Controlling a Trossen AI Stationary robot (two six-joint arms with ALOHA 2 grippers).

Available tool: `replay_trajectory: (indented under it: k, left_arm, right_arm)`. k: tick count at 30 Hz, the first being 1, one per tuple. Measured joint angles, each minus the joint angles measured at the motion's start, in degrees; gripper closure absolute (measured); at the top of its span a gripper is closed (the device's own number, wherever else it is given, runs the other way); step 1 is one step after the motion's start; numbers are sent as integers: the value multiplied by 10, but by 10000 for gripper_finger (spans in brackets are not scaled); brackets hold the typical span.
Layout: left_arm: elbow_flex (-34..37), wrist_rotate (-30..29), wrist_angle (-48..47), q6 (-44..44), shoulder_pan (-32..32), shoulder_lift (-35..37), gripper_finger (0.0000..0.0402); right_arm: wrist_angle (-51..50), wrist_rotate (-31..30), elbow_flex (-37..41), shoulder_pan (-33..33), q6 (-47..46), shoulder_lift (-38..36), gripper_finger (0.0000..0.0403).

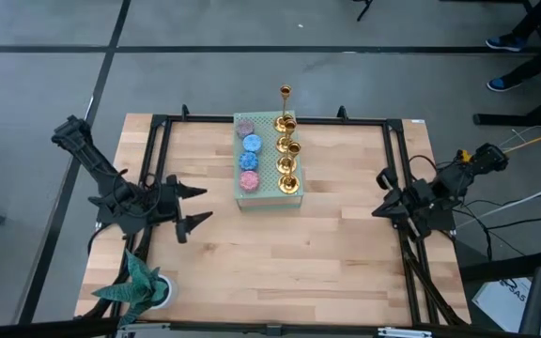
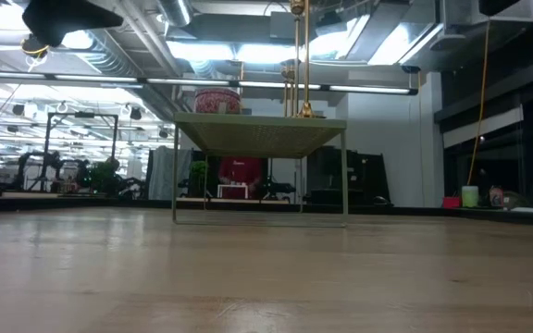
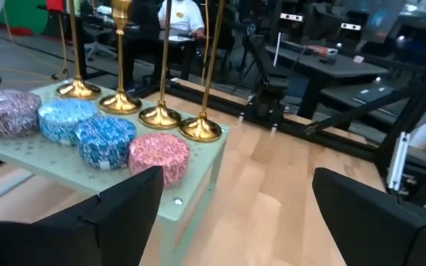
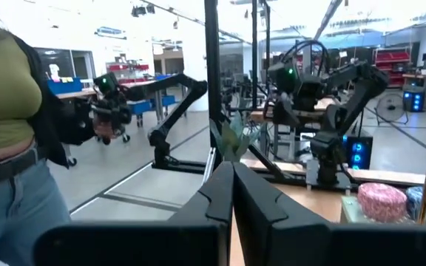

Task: Pick & Place candle stick holders
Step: Return to Home Position

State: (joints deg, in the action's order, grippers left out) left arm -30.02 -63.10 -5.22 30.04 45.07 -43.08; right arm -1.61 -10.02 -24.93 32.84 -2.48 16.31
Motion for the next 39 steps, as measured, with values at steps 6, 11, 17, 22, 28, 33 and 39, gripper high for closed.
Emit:
replay_trajectory:
  k: [6,11,17,22,28,33,39]
  left_arm:
    - [5,-1,-14,54,19,3,56]
    - [5,42,-11,83,18,3,56]
    - [5,123,1,-25,18,13,56]
    - [54,221,140,-162,15,51,56]
    - [183,231,284,-198,-5,132,56]
    - [244,282,340,-243,-20,228,56]
    - [269,274,280,-279,-33,350,56]
  right_arm:
    - [43,0,0,0,4,23,389]
    - [59,2,0,0,24,58,389]
    - [67,35,0,0,49,76,389]
    - [67,51,0,0,57,70,389]
    - [64,51,0,0,57,70,389]
    - [64,51,0,0,53,70,389]
    - [62,51,0,0,37,70,389]
